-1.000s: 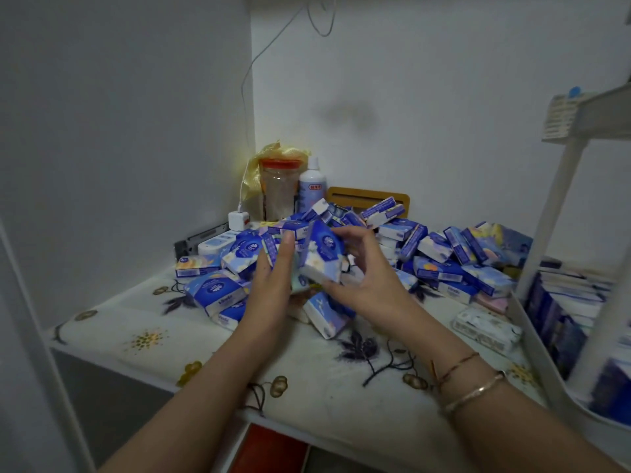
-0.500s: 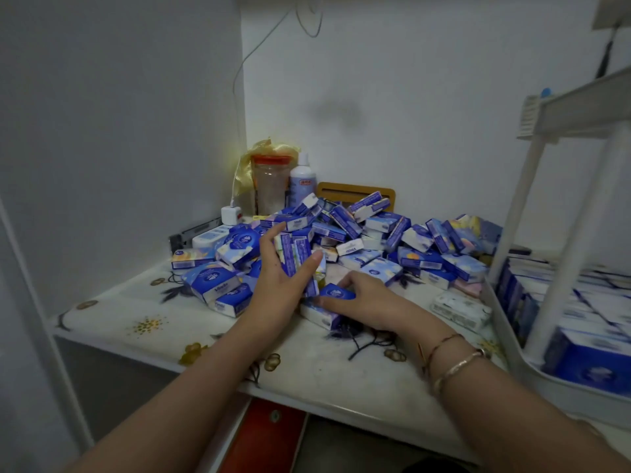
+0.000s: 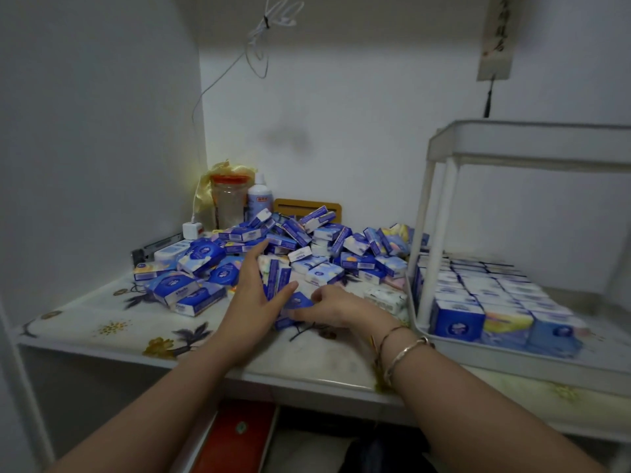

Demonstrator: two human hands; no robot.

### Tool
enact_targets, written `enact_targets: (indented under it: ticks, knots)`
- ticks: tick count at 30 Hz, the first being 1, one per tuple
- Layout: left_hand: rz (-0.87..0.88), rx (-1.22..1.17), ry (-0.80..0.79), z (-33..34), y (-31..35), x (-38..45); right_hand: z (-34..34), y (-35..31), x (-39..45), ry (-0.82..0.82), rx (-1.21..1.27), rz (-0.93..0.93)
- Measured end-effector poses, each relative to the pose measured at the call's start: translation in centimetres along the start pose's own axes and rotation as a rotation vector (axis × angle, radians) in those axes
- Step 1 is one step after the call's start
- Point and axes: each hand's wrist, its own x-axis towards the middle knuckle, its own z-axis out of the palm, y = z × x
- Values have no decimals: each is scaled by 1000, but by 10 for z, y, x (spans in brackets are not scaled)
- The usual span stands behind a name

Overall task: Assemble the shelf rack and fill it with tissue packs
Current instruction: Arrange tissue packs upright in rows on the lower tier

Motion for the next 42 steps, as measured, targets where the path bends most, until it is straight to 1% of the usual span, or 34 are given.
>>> enact_targets:
  ticks: [3,5,6,10,12,14,17,18,20,22,26,30,34,38,40,42]
  knots:
    - [-72,-50,39,6,2,-5,2,-1,-3,15,-51,2]
    - [-85,-102,44,10,2,-7,6,-4,-2,24,12,6]
    - [-80,-118,45,11,1,-8,8,-5,-2,17,97,5]
    - [-89,-161,59,14,2,-8,9,-7,-6,28,607,-15]
    - [-94,-169,49,14,2,-7,10,-3,-7,76,736,-19]
    - [-84,-151,38,15,3,-7,8,-1,-10,166,813,-8]
    - [-44,-103,2,20,11,-10,-2,1,-17,352,777,-42]
    - [-28,-77,-16,22,14,-11,-6,0,-23,390,766,-61]
    - [28,-12,-39,24,18,-12,-13,-5,-38,374,783,-139]
    - [93,31,-22,25,27,-14,-18,-9,-55,321,794,-191]
    - [176,19,19,25,54,-18,-29,-5,-86,245,749,-230]
    - [268,82,-11,26,81,-29,-40,3,-116,265,667,-229]
    - [369,103,-93,33,121,-39,-56,25,-149,391,685,-266]
    - [377,-35,-265,51,165,-47,-89,57,-195,487,798,-281]
    - [361,-42,-336,67,179,-48,-111,77,-215,586,853,-293]
    - [361,-14,-403,89,187,-46,-135,103,-227,690,877,-265]
